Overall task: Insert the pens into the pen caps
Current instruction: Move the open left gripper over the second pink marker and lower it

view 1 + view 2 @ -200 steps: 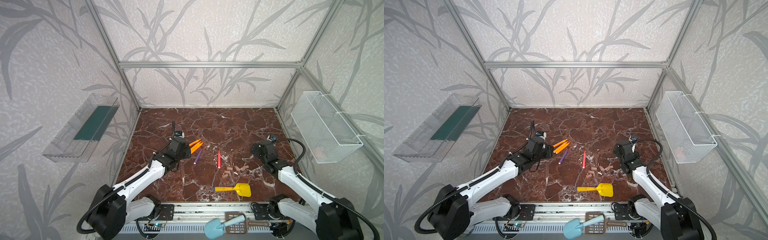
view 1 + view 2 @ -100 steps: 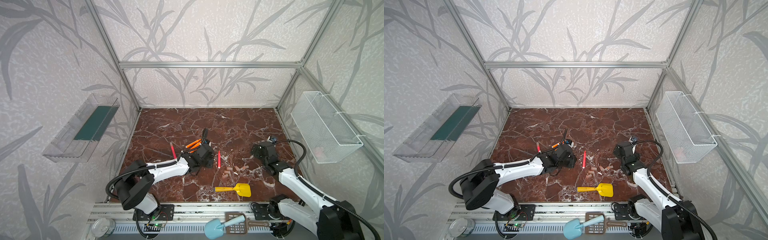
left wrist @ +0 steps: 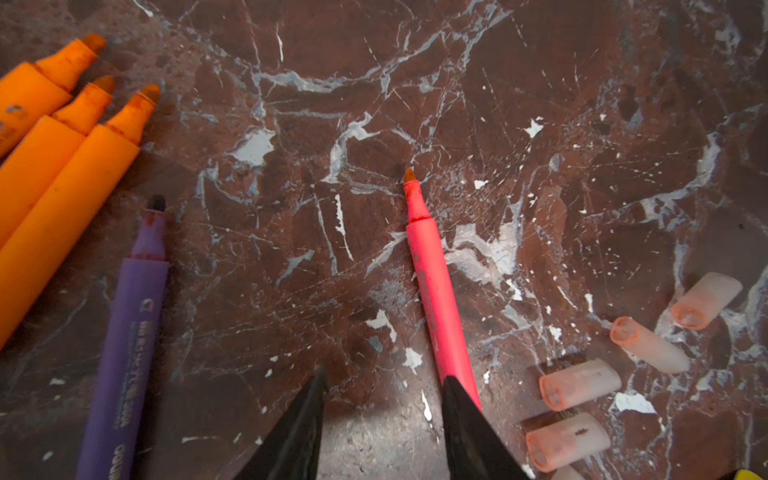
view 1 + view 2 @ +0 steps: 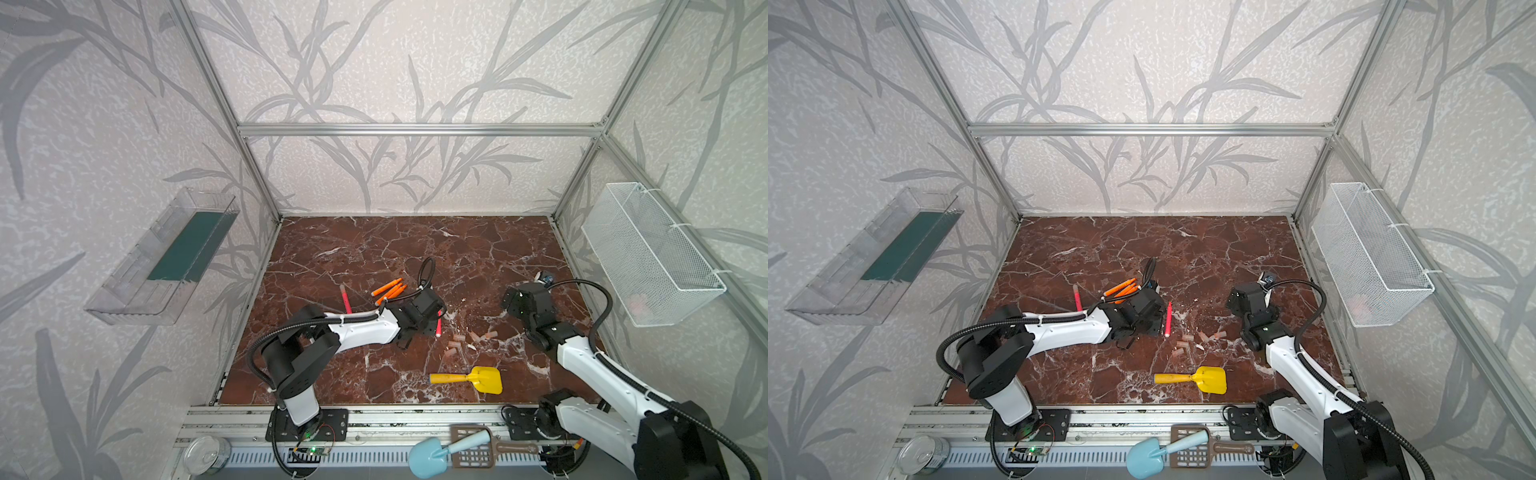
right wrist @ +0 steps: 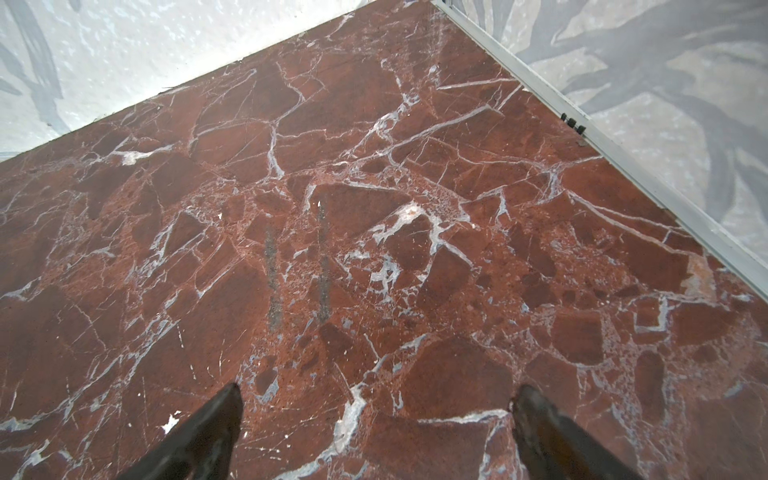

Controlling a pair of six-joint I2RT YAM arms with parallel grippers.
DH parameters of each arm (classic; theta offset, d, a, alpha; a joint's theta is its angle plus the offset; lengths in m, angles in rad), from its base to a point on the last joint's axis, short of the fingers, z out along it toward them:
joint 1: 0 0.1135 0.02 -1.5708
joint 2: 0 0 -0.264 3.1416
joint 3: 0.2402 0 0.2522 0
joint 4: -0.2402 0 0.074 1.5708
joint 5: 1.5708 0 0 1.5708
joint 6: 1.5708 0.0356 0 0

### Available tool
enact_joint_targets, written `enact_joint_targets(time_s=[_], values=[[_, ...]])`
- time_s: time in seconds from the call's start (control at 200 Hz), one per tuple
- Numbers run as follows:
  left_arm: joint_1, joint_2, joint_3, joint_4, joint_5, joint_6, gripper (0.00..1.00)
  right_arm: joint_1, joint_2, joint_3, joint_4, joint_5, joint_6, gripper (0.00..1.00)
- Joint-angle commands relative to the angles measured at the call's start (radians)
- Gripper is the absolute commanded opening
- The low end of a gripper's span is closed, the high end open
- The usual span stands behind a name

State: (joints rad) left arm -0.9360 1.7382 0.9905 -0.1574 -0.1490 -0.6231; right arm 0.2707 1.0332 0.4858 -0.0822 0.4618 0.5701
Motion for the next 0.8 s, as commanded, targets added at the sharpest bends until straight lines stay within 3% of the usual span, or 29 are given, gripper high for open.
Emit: enact_joint_targets(time_s=[0.0, 0.205, 0.55, 0.795], values=[[-0.012, 0.028, 0.032, -0.06, -0.063, -0.008, 0.48, -0.005, -0.005, -0.006, 0.007, 0.001, -0.01, 0.99], [-0.015, 0.052, 0.042, -0.079, -0.09, -0.01, 0.48, -0.005, -0.013, -0.013, 0.012, 0.0, -0.01, 0.99], [-0.031, 0.042, 0.071, -0.046, -0.028, 0.022, 0.5, -0.005, -0.013, -0.013, 0.013, -0.003, -0.012, 0.99], [-0.064, 0.111, 0.15, -0.098, -0.019, 0.052, 0.53, -0.005, -0.016, -0.015, 0.012, -0.002, -0.011, 0.99]])
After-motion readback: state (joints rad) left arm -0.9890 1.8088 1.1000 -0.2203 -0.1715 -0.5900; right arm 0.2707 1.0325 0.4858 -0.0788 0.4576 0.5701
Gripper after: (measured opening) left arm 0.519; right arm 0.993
